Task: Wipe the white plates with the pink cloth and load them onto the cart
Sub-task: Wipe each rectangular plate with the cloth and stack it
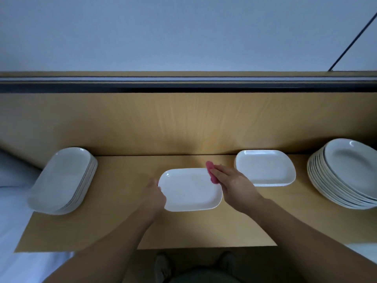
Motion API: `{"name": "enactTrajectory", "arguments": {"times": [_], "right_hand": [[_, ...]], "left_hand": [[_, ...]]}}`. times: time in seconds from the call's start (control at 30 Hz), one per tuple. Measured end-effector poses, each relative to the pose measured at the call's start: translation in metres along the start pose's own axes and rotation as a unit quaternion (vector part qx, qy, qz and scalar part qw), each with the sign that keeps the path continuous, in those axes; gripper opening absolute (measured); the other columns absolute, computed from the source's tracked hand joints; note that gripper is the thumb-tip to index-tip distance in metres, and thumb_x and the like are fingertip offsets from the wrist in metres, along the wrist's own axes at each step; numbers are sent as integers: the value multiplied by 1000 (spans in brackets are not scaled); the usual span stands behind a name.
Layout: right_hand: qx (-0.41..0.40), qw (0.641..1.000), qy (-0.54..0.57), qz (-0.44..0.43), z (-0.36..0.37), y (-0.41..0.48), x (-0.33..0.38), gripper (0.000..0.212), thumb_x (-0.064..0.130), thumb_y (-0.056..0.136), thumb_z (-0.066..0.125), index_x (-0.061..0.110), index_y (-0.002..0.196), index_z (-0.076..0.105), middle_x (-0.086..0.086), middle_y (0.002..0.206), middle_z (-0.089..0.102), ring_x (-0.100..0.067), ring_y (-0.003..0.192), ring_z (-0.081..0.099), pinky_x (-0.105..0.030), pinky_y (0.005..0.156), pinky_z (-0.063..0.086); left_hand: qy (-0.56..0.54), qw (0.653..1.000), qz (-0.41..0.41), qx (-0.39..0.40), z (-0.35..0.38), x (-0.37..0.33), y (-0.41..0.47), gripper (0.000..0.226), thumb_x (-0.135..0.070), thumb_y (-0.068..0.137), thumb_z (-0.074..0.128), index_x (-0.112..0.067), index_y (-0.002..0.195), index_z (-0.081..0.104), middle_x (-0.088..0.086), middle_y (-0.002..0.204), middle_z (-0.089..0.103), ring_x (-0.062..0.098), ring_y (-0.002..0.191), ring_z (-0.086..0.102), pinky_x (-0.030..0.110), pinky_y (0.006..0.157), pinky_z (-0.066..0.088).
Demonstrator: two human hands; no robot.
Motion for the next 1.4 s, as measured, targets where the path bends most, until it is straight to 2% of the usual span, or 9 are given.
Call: {"name": "enactTrajectory", "arguments": {"times": [0.2,0.6,0.67,0.73,0.8,0.9,1.03,1.17,1.4], "right_hand": [[27,999,-23,12,26,5,21,52,-11,77,61,8,126,60,4,102,66,-30,92,64,-43,77,57],[76,996,-37,40,61,5,23,50,-9,73,58,12,118,61,10,96,61,-22,77,57,-37,67,54],[84,995,-48,30,66,10,23,50,-9,72,59,14,116,61,10,95,61,-21,76,56,-35,67,54],[97,993,-60,26,73,15,22,53,-10,69,59,14,117,61,9,96,61,-21,77,57,-34,67,54],[98,992,-65,41,80,22,18,60,-10,69,59,12,125,57,6,103,61,-24,81,60,-36,68,54],[152,975,-109,121,100,26,11,70,-1,78,57,13,144,39,-4,135,47,-31,112,53,-38,85,49],[223,925,-210,224,124,7,17,87,24,84,62,18,153,10,-14,152,21,-35,137,27,-42,103,34],[139,929,-188,285,124,0,24,82,33,78,72,17,148,34,-20,143,40,-40,127,43,-47,99,42],[250,904,-132,320,144,12,21,77,26,93,46,19,153,-1,-10,159,7,-36,146,1,-50,116,15]], "left_hand": [[47,999,-7,22,-4,22,10,11,-6,94,43,-13,102,41,4,90,54,23,80,52,29,66,38],[101,991,79,30,-12,23,21,10,-21,95,47,-13,92,53,4,89,63,21,79,57,34,71,46],[141,983,108,39,-16,19,23,15,-29,94,50,-15,100,51,2,101,61,20,87,56,34,77,47],[199,967,147,65,-18,17,24,51,-40,91,56,-14,132,42,2,131,49,21,115,50,35,93,44],[250,943,192,109,-17,15,21,92,-54,80,65,-14,149,19,0,147,31,21,135,31,35,106,33],[303,913,236,136,-13,12,18,119,-66,63,72,-18,151,9,-2,147,26,20,137,25,32,109,26],[313,907,240,148,-7,13,20,122,-67,60,74,-19,151,9,-5,145,27,18,135,25,29,110,25],[296,910,242,159,-8,10,22,117,-63,63,74,-18,151,13,-5,148,27,17,137,24,28,110,24],[303,901,260,168,-10,6,22,118,-62,65,75,-17,153,11,-5,154,21,15,142,18,26,113,19]]}}
Point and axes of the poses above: each hand's wrist, its own y-axis towards the middle knuckle, its own z-axis out of the palm, x = y × z, the point moved 7 cm from there along y, towards the middle knuckle
